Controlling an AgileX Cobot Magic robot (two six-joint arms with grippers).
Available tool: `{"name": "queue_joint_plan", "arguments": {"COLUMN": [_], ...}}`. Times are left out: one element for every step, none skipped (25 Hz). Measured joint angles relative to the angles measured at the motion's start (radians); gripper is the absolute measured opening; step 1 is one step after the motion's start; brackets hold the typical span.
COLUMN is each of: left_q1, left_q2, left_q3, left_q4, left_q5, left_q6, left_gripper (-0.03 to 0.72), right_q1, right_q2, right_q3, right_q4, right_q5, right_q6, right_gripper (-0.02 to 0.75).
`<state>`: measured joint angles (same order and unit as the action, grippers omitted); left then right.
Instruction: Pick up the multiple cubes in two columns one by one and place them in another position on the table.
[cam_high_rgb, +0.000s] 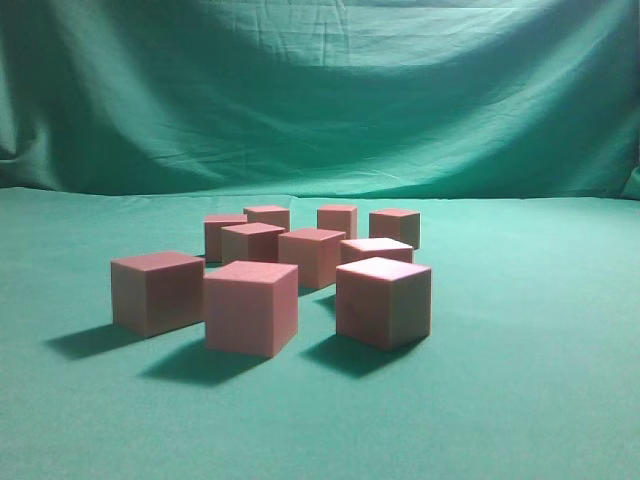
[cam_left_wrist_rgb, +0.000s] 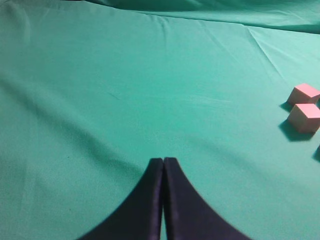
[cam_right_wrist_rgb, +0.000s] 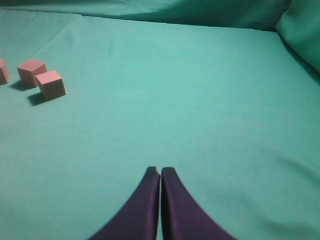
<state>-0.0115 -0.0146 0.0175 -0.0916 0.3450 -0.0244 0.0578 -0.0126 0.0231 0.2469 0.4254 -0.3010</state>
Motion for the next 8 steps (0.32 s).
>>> {"name": "queue_joint_plan", "arguments": {"left_q1": [0.000,0.000,0.000,0.000,0.000,0.000,0.000,0.000], "left_q2": [0.000,0.000,0.000,0.000,0.000,0.000,0.000,0.000], "left_q3": [0.000,0.000,0.000,0.000,0.000,0.000,0.000,0.000], "left_q4": [0.000,0.000,0.000,0.000,0.000,0.000,0.000,0.000], "left_q5": [0.000,0.000,0.000,0.000,0.000,0.000,0.000,0.000], "left_q6": [0.000,0.000,0.000,0.000,0.000,0.000,0.000,0.000], "left_gripper": [0.000,0.000,0.000,0.000,0.000,0.000,0.000,0.000], "right_q1": [0.000,0.000,0.000,0.000,0.000,0.000,0.000,0.000], "right_q2": [0.000,0.000,0.000,0.000,0.000,0.000,0.000,0.000], "right_q3": [0.000,0.000,0.000,0.000,0.000,0.000,0.000,0.000], "right_q4": [0.000,0.000,0.000,0.000,0.000,0.000,0.000,0.000], "right_q5": [-0.002,-0.002,-0.002,-0.002,-0.002,-0.002,-0.002,-0.002], "right_q6": [0.000,0.000,0.000,0.000,0.000,0.000,0.000,0.000], "right_gripper": [0.000,0.000,0.000,0.000,0.000,0.000,0.000,0.000]}}
